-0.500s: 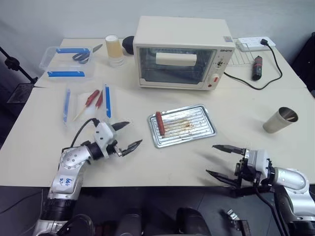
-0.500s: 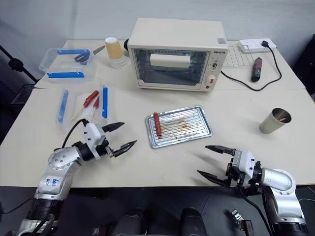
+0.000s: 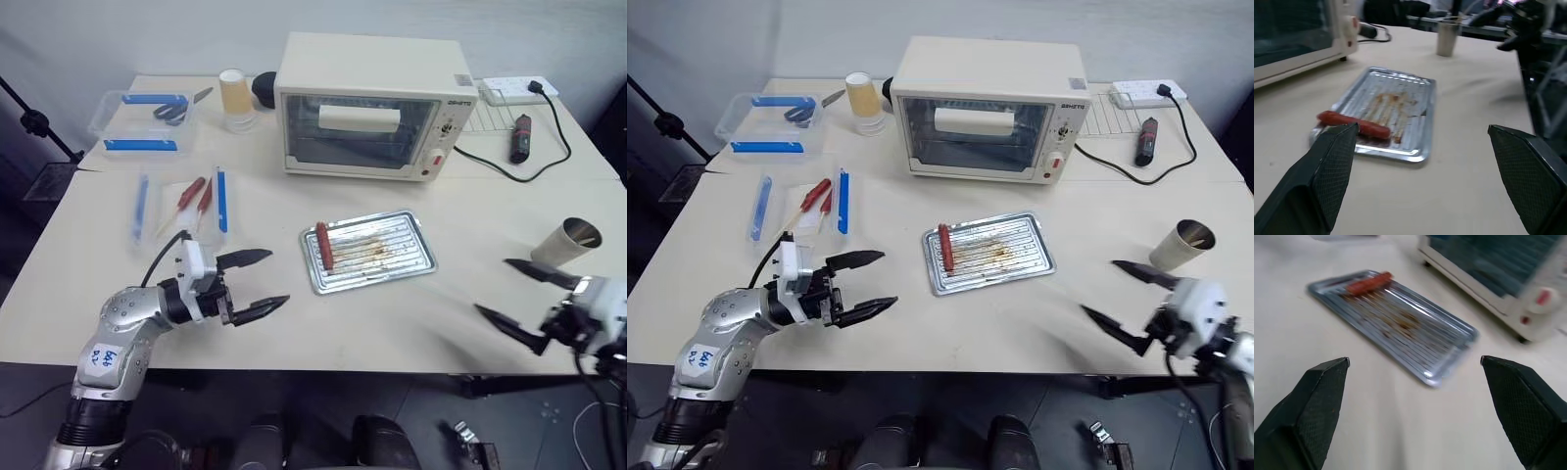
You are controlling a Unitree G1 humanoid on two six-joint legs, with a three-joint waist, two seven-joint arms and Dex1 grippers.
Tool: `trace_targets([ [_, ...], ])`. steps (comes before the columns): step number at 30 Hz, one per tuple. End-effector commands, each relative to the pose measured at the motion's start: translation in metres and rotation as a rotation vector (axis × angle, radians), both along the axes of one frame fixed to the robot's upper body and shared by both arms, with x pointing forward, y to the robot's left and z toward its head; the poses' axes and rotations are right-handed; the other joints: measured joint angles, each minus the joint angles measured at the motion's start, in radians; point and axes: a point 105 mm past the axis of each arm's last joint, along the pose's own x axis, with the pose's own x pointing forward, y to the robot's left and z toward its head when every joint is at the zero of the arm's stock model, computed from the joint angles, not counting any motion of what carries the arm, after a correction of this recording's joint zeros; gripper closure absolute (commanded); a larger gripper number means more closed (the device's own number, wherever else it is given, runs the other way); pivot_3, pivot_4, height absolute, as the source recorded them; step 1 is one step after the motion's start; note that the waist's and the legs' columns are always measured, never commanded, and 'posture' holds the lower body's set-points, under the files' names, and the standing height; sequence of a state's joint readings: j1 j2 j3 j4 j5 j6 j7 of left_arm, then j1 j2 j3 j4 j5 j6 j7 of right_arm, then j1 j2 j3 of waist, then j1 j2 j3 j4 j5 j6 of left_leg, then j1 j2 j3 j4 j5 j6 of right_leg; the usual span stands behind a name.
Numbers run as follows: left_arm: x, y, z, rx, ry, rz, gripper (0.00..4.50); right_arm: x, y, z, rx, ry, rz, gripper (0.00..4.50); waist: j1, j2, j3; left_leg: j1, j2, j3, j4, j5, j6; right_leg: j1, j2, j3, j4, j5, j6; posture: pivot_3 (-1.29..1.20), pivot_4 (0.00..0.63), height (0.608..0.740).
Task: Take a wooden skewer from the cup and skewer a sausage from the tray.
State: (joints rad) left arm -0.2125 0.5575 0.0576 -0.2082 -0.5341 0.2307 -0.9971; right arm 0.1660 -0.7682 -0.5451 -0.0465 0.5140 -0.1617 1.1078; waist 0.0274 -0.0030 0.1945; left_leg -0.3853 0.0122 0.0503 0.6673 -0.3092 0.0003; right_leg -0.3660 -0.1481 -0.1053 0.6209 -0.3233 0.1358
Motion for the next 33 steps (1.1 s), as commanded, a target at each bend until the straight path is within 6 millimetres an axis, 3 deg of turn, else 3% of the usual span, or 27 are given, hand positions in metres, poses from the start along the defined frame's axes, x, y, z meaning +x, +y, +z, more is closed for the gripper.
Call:
trace_targets([
  [1, -0.01, -0.022, 0.012, -0.034, -0.047, -0.108, 0.04, -0.011, -0.033, 0.021, -0.027, -0.086, -0.143, 0.0, 0.0, 0.0, 0.0, 0.0, 0.0, 0.0, 0.0, 0.0, 0.0, 0.0, 0.0, 0.0, 0.0, 0.0, 0.0, 0.0, 0.15, 0.74],
  [6, -0.012, -0.04, 0.013, -0.036, -0.017, -0.202, 0.04, -0.035, -0.078, 0.019, -0.062, -0.045, -0.348, 0.0, -0.001, 0.0, 0.0, 0.001, 0.0, 0.0, -0.001, 0.0, 0.0, 0.001, 0.0, 0.0, 0.0, 0.0, 0.0, 0.0, 0.15, 0.74],
  [10, -0.007, -0.044, 0.016, -0.067, -0.023, -0.196, 0.04, -0.039, -0.092, 0.026, -0.105, -0.036, -0.41, 0.0, -0.006, 0.0, 0.0, 0.002, 0.0, 0.0, 0.0, 0.0, 0.0, 0.003, 0.0, 0.0, -0.001, 0.0, 0.0, 0.0, 0.15, 0.74],
  [15, -0.001, -0.044, 0.016, -0.082, -0.042, -0.168, 0.04, -0.012, -0.101, 0.041, -0.221, 0.076, -0.404, 0.0, -0.02, 0.004, 0.001, 0.013, 0.001, 0.003, -0.005, 0.0, 0.001, 0.009, 0.0, 0.004, -0.007, 0.0, 0.0, 0.0, 0.15, 0.74],
  [21, 0.0, -0.045, 0.017, -0.089, -0.052, -0.152, 0.04, 0.02, -0.104, 0.049, -0.367, 0.23, -0.371, 0.0, -0.018, 0.003, 0.001, 0.012, 0.001, 0.004, -0.005, -0.001, 0.001, 0.009, 0.0, 0.002, -0.008, 0.0, -0.001, 0.0, 0.15, 0.74],
  [25, -0.005, -0.043, 0.013, -0.092, -0.046, -0.123, 0.04, 0.051, -0.099, 0.058, -0.44, 0.303, -0.373, 0.0, -0.022, 0.005, 0.001, 0.011, 0.002, 0.004, -0.003, -0.001, 0.001, 0.009, -0.001, 0.002, -0.009, 0.0, 0.0, 0.0, 0.15, 0.74],
  [32, -0.011, -0.041, 0.011, -0.09, -0.038, -0.1, 0.04, 0.073, -0.098, 0.058, -0.523, 0.363, -0.38, 0.0, -0.018, 0.005, 0.001, 0.009, 0.002, 0.002, -0.003, -0.001, 0.001, 0.008, -0.001, 0.0, -0.009, 0.0, 0.0, 0.0, 0.15, 0.74],
  [33, -0.011, -0.041, 0.011, -0.089, -0.038, -0.097, 0.01, 0.075, -0.097, 0.058, -0.537, 0.376, -0.377, 0.19, -0.017, 0.005, 0.001, 0.009, 0.002, 0.003, -0.003, -0.001, 0.001, 0.008, -0.001, 0.0, -0.01, 0.0, 0.0, 0.0, 0.15, 0.74],
])
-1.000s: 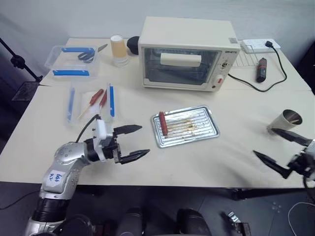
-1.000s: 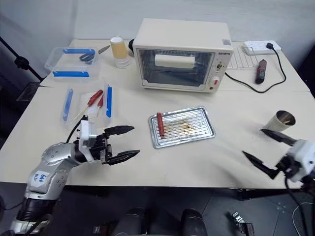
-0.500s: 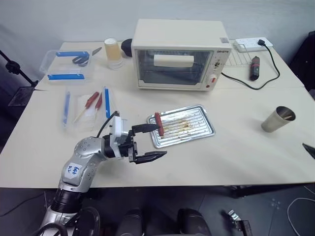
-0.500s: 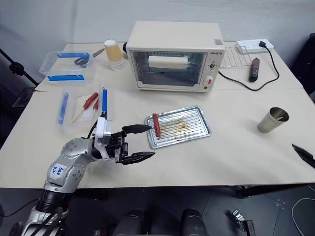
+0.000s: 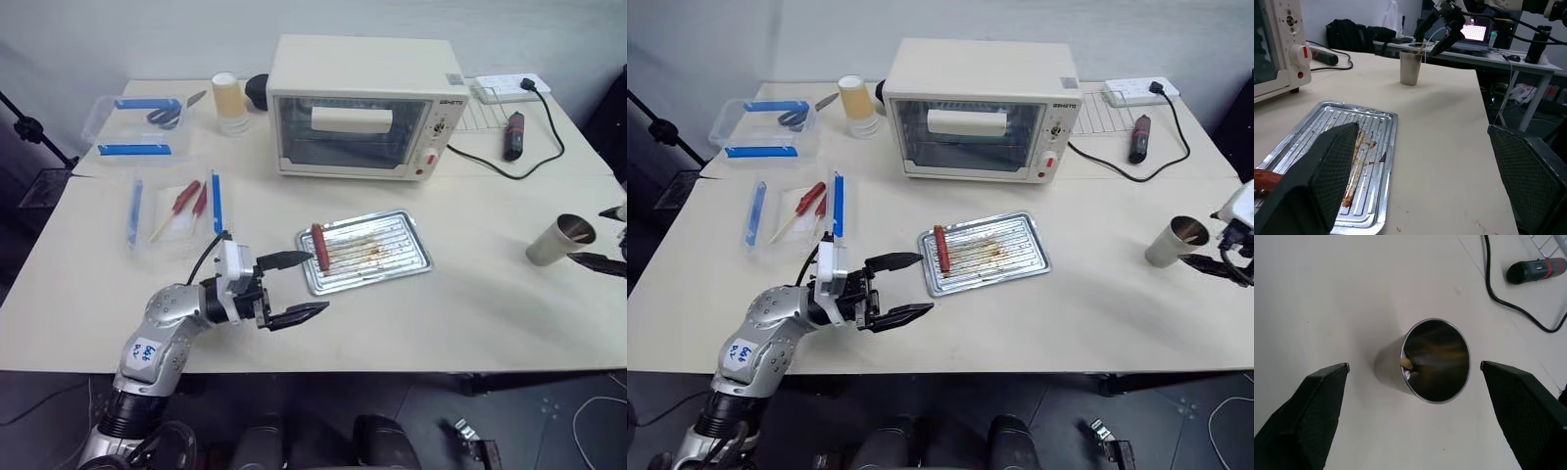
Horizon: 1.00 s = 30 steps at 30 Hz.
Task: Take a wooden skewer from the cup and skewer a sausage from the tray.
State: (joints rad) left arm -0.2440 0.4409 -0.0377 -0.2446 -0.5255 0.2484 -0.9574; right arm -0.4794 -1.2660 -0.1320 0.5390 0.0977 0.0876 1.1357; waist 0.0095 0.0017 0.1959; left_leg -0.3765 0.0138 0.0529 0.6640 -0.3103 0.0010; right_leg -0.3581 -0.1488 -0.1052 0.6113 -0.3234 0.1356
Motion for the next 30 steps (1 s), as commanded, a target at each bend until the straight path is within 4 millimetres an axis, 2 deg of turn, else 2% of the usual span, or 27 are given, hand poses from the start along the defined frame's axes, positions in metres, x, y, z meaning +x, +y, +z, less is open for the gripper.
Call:
trace_targets([
  [1, -0.005, -0.001, 0.01, -0.006, -0.045, -0.001, 0.0, 0.004, -0.001, 0.008, -0.051, 0.014, -0.004, 0.38, 0.001, 0.0, 0.0, 0.0, 0.0, 0.0, 0.0, 0.0, 0.0, 0.0, 0.0, 0.0, 0.0, 0.0, 0.0, 0.0, 0.15, 0.74],
  [4, -0.006, -0.001, 0.01, -0.005, -0.046, 0.007, 0.0, 0.012, 0.001, 0.012, -0.063, -0.011, -0.009, 1.28, -0.001, 0.0, 0.0, 0.0, 0.0, 0.0, 0.0, 0.0, 0.0, 0.0, 0.0, 0.0, 0.0, 0.0, 0.0, 0.0, 0.15, 0.74],
  [11, -0.006, 0.0, 0.011, 0.001, -0.045, 0.016, 0.0, 0.011, 0.004, 0.006, -0.057, 0.046, 0.006, 3.62, 0.003, 0.0, 0.0, 0.0, -0.001, 0.0, 0.0, 0.0, 0.0, 0.0, 0.0, 0.0, 0.0, 0.0, 0.0, 0.0, 0.15, 0.74],
  [15, -0.006, 0.001, 0.011, 0.002, -0.047, 0.019, 0.0, 0.01, 0.004, 0.007, -0.051, 0.041, 0.006, 3.62, 0.002, 0.0, 0.0, 0.0, 0.0, 0.0, 0.0, 0.0, 0.0, 0.0, 0.0, 0.0, 0.0, 0.0, 0.0, 0.0, 0.15, 0.74],
  [17, -0.006, 0.001, 0.012, 0.003, -0.048, 0.019, 0.0, 0.01, 0.006, 0.007, -0.043, 0.045, 0.012, 3.94, 0.003, 0.0, 0.0, 0.0, -0.001, 0.001, 0.0, 0.0, 0.0, 0.0, 0.0, 0.0, 0.0, 0.0, 0.0, 0.0, 0.15, 0.74],
  [19, -0.005, 0.001, 0.012, 0.003, -0.049, 0.021, 0.0, 0.011, 0.006, 0.009, -0.042, 0.044, 0.011, 4.46, 0.002, 0.0, 0.0, 0.0, -0.001, 0.001, 0.0, 0.0, 0.0, 0.0, 0.0, 0.0, 0.0, 0.0, 0.0, 0.0, 0.15, 0.74],
  [25, -0.003, 0.001, 0.012, 0.002, -0.051, 0.024, 0.0, 0.009, 0.007, 0.017, -0.016, 0.047, 0.008, 4.48, 0.002, 0.0, 0.0, 0.0, 0.0, 0.001, 0.0, 0.0, 0.0, 0.0, 0.001, 0.0, 0.0, 0.0, 0.0, 0.0, 0.15, 0.74],
  [30, -0.002, 0.001, 0.011, 0.0, -0.051, 0.027, 0.0, 0.001, 0.006, 0.044, 0.0, 0.029, -0.004, 4.48, 0.002, 0.001, 0.001, 0.0, 0.0, 0.001, 0.0, 0.0, 0.0, 0.0, 0.001, 0.0, 0.0, 0.0, 0.0, 0.0, 0.15, 0.74],
])
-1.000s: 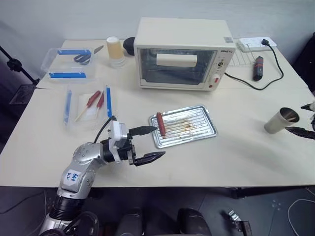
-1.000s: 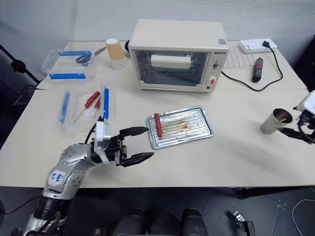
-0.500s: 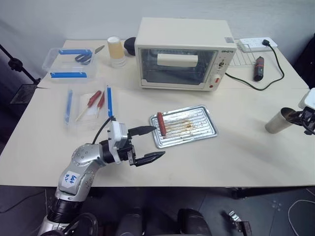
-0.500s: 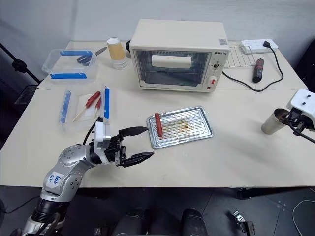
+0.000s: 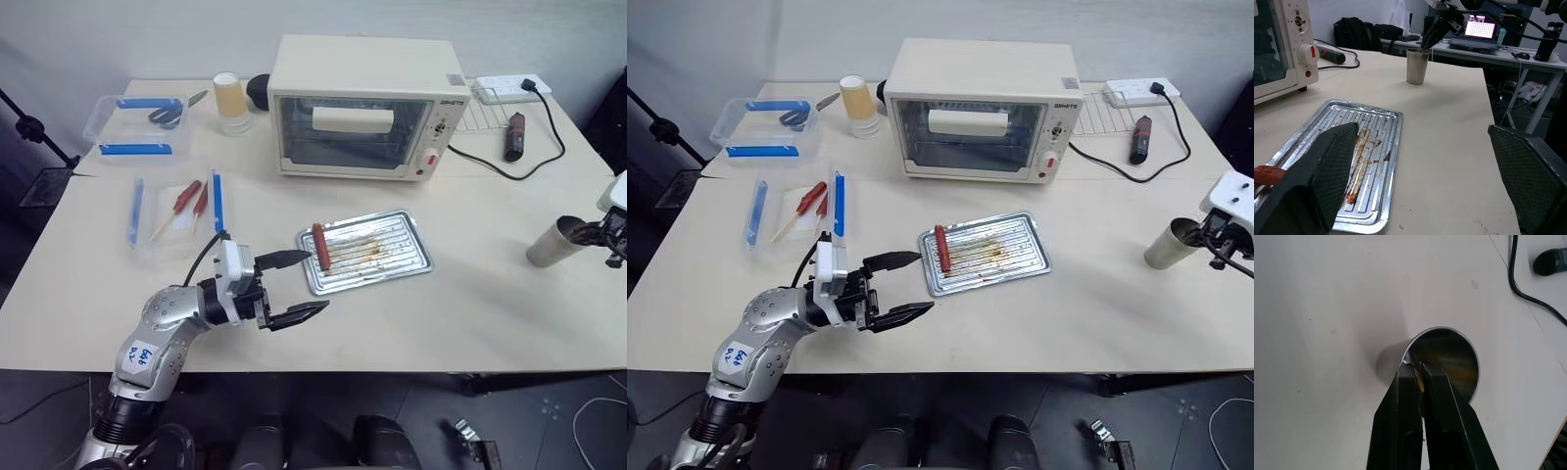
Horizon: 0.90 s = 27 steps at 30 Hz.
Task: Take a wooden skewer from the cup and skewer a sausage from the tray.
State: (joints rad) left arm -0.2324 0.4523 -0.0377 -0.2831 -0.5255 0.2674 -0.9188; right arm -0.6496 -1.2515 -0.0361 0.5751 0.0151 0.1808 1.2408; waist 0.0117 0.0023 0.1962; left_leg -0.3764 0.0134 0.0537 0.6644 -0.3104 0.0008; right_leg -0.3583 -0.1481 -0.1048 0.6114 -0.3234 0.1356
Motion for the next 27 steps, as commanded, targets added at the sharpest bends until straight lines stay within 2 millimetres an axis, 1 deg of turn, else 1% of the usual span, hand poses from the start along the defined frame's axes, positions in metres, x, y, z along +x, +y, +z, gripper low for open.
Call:
trace_targets([
  [1, -0.001, 0.001, 0.009, -0.009, -0.049, -0.002, 0.0, -0.012, -0.001, 0.044, 0.01, -0.054, 0.002, 4.48, 0.001, 0.001, 0.001, 0.0, 0.0, 0.0, 0.0, 0.0, 0.0, 0.0, 0.0, 0.0, 0.0, 0.0, 0.0, 0.0, 0.15, 0.74],
  [3, 0.0, 0.001, 0.008, -0.012, -0.057, -0.006, 0.0, -0.025, 0.009, 0.067, 0.049, -0.045, 0.081, 4.48, 0.001, 0.003, 0.001, 0.0, 0.0, 0.0, 0.0, 0.0, 0.0, -0.001, 0.0, 0.0, 0.0, 0.0, 0.0, 0.0, 0.15, 0.74],
  [4, 0.0, 0.001, 0.008, -0.01, -0.068, -0.008, 0.0, -0.031, 0.009, 0.075, 0.051, -0.04, 0.083, 4.48, 0.001, 0.003, 0.001, -0.001, 0.0, 0.0, 0.0, 0.0, 0.0, -0.001, 0.0, 0.0, 0.0, 0.0, 0.0, 0.0, 0.15, 0.74],
  [6, 0.001, 0.0, 0.007, -0.013, -0.093, -0.016, 0.0, -0.038, 0.008, 0.089, 0.025, -0.05, 0.087, 4.48, 0.002, 0.003, 0.001, -0.001, 0.0, 0.0, -0.001, 0.0, 0.0, -0.001, 0.0, 0.0, 0.0, 0.0, 0.0, 0.0, 0.15, 0.74],
  [8, 0.002, -0.001, 0.008, -0.035, -0.108, -0.024, 0.0, -0.043, 0.015, 0.104, 0.044, -0.079, 0.144, 4.48, 0.002, 0.003, 0.001, -0.001, 0.0, 0.0, 0.0, 0.0, 0.0, -0.001, 0.0, 0.0, -0.001, 0.0, 0.0, 0.0, 0.15, 0.74],
  [11, 0.005, -0.001, 0.014, -0.073, -0.115, -0.03, 0.0, -0.046, 0.038, 0.125, 0.163, -0.137, 0.258, 4.48, 0.0, 0.002, 0.001, -0.001, 0.0, 0.0, 0.0, 0.0, 0.0, -0.001, 0.0, 0.0, -0.001, 0.0, 0.0, 0.0, 0.15, 0.74],
  [13, 0.008, -0.002, 0.02, -0.104, -0.103, -0.033, 0.0, -0.047, 0.061, 0.132, 0.303, -0.143, 0.36, 4.48, -0.002, 0.002, 0.001, -0.001, 0.001, 0.0, 0.0, -0.001, -0.001, -0.001, 0.0, 0.0, -0.001, 0.0, 0.0, 0.0, 0.15, 0.74],
  [15, 0.011, -0.003, 0.024, -0.131, -0.09, -0.034, 0.0, -0.048, 0.078, 0.131, 0.403, -0.112, 0.422, 4.48, -0.004, 0.002, 0.001, -0.001, 0.001, -0.001, 0.0, -0.001, -0.001, -0.001, 0.001, 0.0, 0.0, 0.0, 0.0, 0.0, 0.15, 0.74],
  [17, 0.014, -0.005, 0.032, -0.173, -0.081, -0.036, 0.0, -0.045, 0.112, 0.121, 0.581, -0.042, 0.542, 4.48, -0.004, 0.002, 0.001, -0.001, 0.001, -0.002, 0.0, -0.001, -0.001, -0.001, 0.001, 0.0, 0.0, 0.0, 0.0, 0.0, 0.15, 0.74],
  [19, 0.015, -0.011, 0.04, -0.205, -0.088, -0.048, 0.0, -0.043, 0.143, 0.105, 0.713, 0.034, 0.643, 4.48, -0.003, 0.001, 0.002, -0.001, 0.001, -0.004, 0.0, -0.001, -0.001, -0.001, 0.001, -0.001, 0.001, 0.0, 0.0, 0.0, 0.15, 0.74],
  [20, 0.015, -0.013, 0.042, -0.212, -0.092, -0.051, 0.0, -0.043, 0.15, 0.101, 0.741, 0.05, 0.658, 4.48, -0.001, 0.0, 0.002, -0.001, 0.002, -0.005, 0.001, -0.001, -0.001, 0.0, 0.001, -0.002, 0.002, 0.001, 0.0, 0.0, 0.15, 0.74],
  [22, 0.017, -0.017, 0.049, -0.237, -0.116, -0.046, 0.0, -0.044, 0.171, 0.087, 0.802, 0.109, 0.717, 4.48, 0.009, 0.0, 0.002, -0.003, 0.001, -0.006, 0.002, -0.001, -0.001, -0.001, 0.0, -0.002, 0.005, 0.001, 0.0, 0.0, 0.15, 0.74],
  [24, 0.019, -0.023, 0.053, -0.247, -0.134, -0.044, 0.0, -0.047, 0.188, 0.079, 0.869, 0.152, 0.768, 4.48, 0.016, 0.001, 0.002, -0.007, 0.0, -0.006, 0.004, -0.001, -0.001, -0.003, 0.0, -0.004, 0.006, 0.001, 0.0, 0.0, 0.15, 0.74],
  [26, 0.019, -0.031, 0.056, -0.254, -0.148, -0.059, 0.0, -0.048, 0.204, 0.077, 0.934, 0.175, 0.808, 4.48, 0.019, 0.0, 0.002, -0.017, 0.0, -0.009, 0.01, -0.001, 0.0, -0.01, 0.0, -0.007, 0.009, 0.001, 0.0, 0.0, 0.15, 0.74],
  [27, 0.019, -0.034, 0.058, -0.258, -0.151, -0.066, 0.0, -0.048, 0.21, 0.077, 0.971, 0.181, 0.821, 4.48, 0.021, 0.0, 0.002, -0.019, -0.001, -0.01, 0.013, -0.001, 0.0, -0.011, 0.0, -0.008, 0.009, 0.001, 0.0, 0.0, 0.15, 0.74],
])
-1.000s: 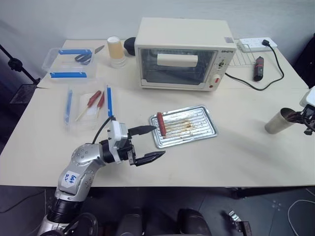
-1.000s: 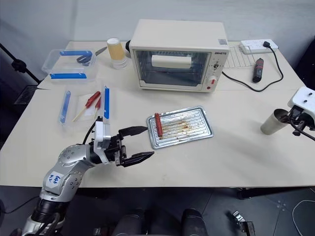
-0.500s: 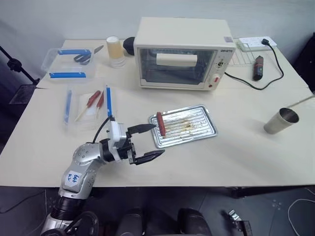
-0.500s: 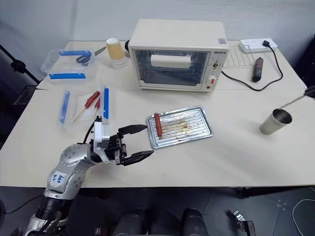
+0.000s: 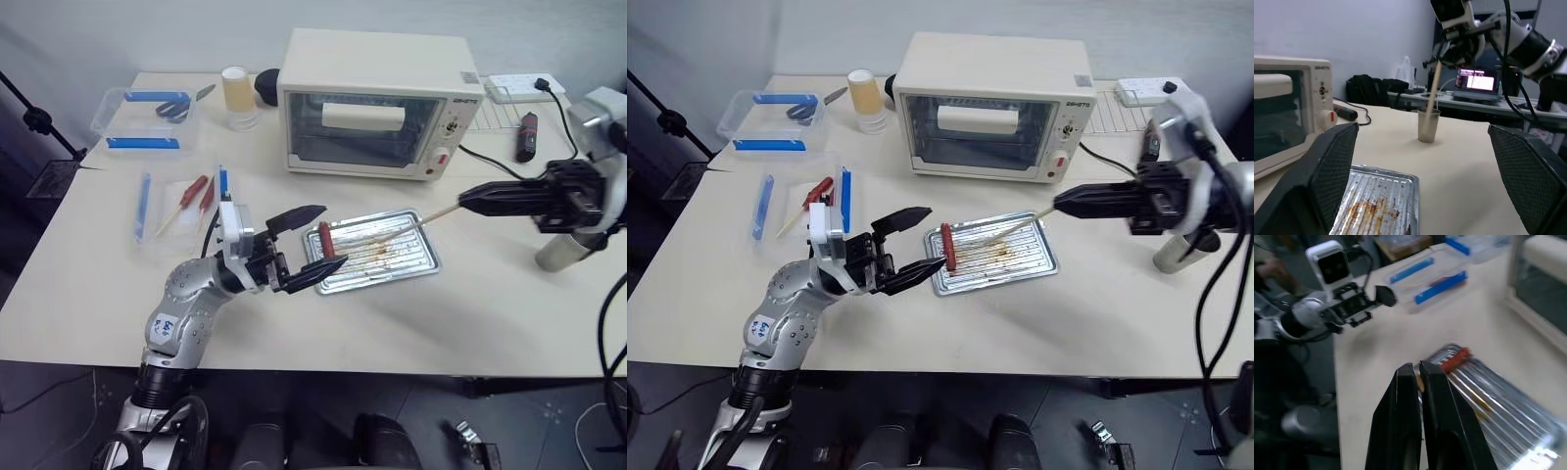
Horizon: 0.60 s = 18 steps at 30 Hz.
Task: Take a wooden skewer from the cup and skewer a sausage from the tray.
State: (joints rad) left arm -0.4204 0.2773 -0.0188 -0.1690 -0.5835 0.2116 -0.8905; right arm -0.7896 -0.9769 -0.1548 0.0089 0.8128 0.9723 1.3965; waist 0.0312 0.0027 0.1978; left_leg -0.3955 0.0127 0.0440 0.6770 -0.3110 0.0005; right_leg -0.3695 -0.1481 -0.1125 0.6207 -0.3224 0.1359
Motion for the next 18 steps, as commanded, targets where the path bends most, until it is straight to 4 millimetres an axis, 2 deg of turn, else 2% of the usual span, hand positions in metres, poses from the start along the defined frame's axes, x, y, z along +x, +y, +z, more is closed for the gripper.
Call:
trace_targets([
  [1, -0.003, -0.013, 0.011, -0.019, -0.055, -0.025, 0.0, -0.01, 0.018, 0.013, 0.101, -0.01, 0.055, 4.48, 0.001, 0.0, 0.0, -0.004, 0.0, -0.002, 0.003, 0.0, 0.0, -0.002, 0.0, -0.002, 0.001, 0.0, 0.0, 0.0, 0.15, 0.74],
  [8, -0.006, -0.032, 0.021, -0.065, -0.072, -0.069, 0.0, -0.009, 0.037, 0.007, 0.169, 0.014, 0.086, 4.48, -0.004, 0.0, 0.0, -0.008, -0.001, -0.004, 0.006, 0.001, 0.001, -0.004, 0.0, -0.003, 0.001, 0.002, 0.001, 0.0, 0.15, 0.74],
  [12, -0.008, -0.035, 0.022, -0.084, -0.068, -0.076, 0.0, -0.011, 0.04, 0.004, 0.179, 0.024, 0.083, 4.48, -0.005, 0.0, 0.0, -0.008, -0.001, -0.003, 0.005, 0.001, 0.001, -0.004, 0.0, -0.003, 0.001, 0.002, 0.001, 0.0, 0.15, 0.74],
  [15, -0.01, -0.036, 0.022, -0.086, -0.065, -0.083, 0.61, -0.012, 0.041, 0.001, 0.18, 0.029, 0.076, 4.5, -0.005, 0.0, 0.0, -0.008, -0.001, -0.003, 0.005, 0.001, 0.001, -0.004, 0.0, -0.003, 0.002, 0.002, 0.001, 0.0, 0.15, 0.74],
  [18, -0.012, -0.037, 0.02, -0.085, -0.057, -0.088, 1.53, -0.012, 0.041, -0.001, 0.175, 0.026, 0.068, 4.5, -0.005, 0.0, 0.0, -0.008, -0.001, -0.003, 0.005, 0.001, 0.001, -0.004, 0.0, -0.003, 0.002, 0.002, 0.001, 0.0, 0.15, 0.74],
])
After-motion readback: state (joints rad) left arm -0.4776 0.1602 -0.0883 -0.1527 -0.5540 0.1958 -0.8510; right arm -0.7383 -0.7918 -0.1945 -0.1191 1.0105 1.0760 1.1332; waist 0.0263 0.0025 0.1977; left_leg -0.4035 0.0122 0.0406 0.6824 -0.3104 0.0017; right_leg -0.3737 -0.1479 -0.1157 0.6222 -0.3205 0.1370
